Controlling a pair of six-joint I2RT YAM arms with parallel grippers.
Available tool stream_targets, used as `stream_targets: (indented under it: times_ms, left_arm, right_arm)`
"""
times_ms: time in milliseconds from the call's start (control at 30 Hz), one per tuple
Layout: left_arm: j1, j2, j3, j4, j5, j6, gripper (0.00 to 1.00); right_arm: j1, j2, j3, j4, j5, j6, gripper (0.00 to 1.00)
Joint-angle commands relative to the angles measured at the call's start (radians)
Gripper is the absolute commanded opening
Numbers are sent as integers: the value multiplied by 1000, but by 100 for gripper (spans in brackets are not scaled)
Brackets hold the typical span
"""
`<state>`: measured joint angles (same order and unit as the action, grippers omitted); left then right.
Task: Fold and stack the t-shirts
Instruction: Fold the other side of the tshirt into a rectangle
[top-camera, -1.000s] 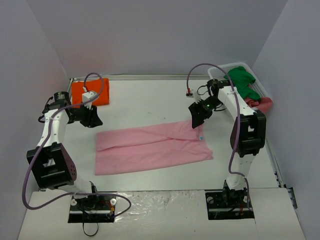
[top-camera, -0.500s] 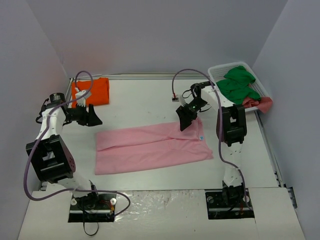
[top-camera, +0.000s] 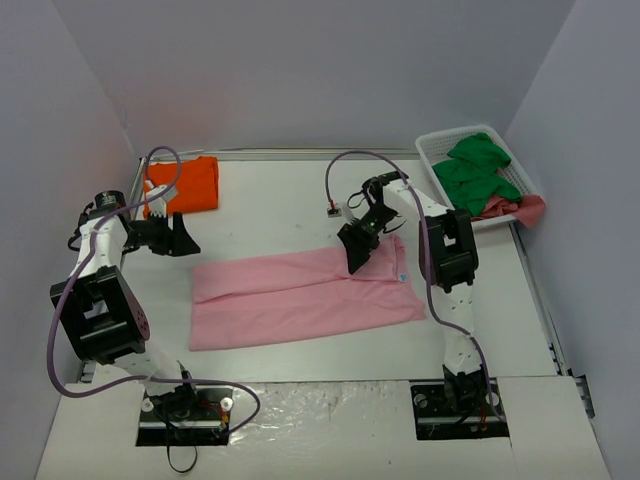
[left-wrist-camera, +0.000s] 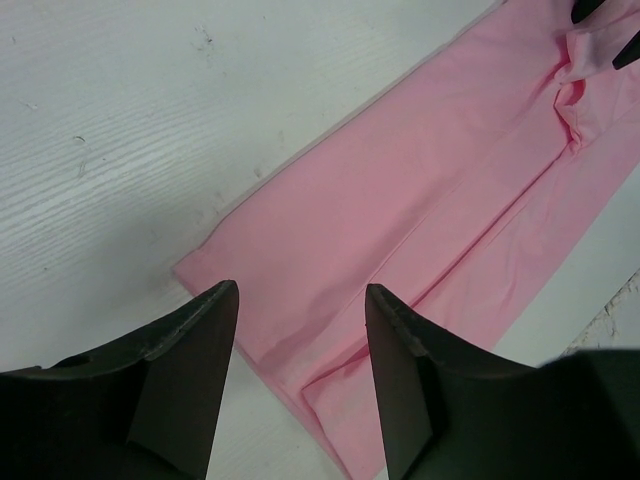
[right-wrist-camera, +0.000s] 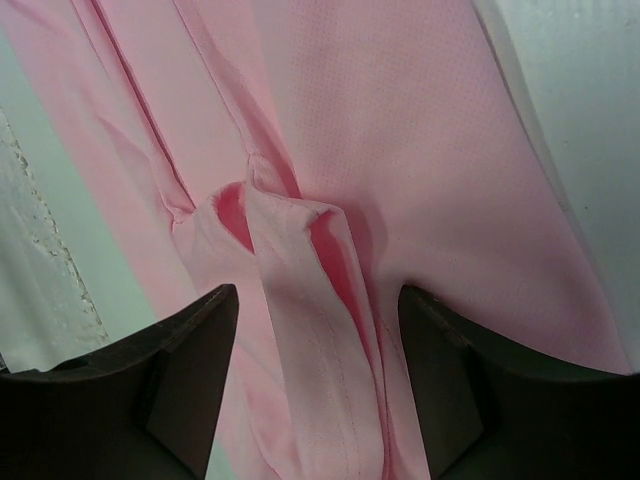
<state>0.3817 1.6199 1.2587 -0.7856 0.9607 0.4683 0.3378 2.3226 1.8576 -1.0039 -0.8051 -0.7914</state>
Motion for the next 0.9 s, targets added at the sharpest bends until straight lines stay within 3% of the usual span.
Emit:
stream_targets:
  times_ms: [0,867]
  left_arm:
    - [11,-17,2,-26,15,20,52]
    - [20,-52,-8,-6,24,1,52]
  right_arm:
    - [21,3,15,-61,-22,-23,61]
    - [36,-132,-61,-124,-74,-86,51]
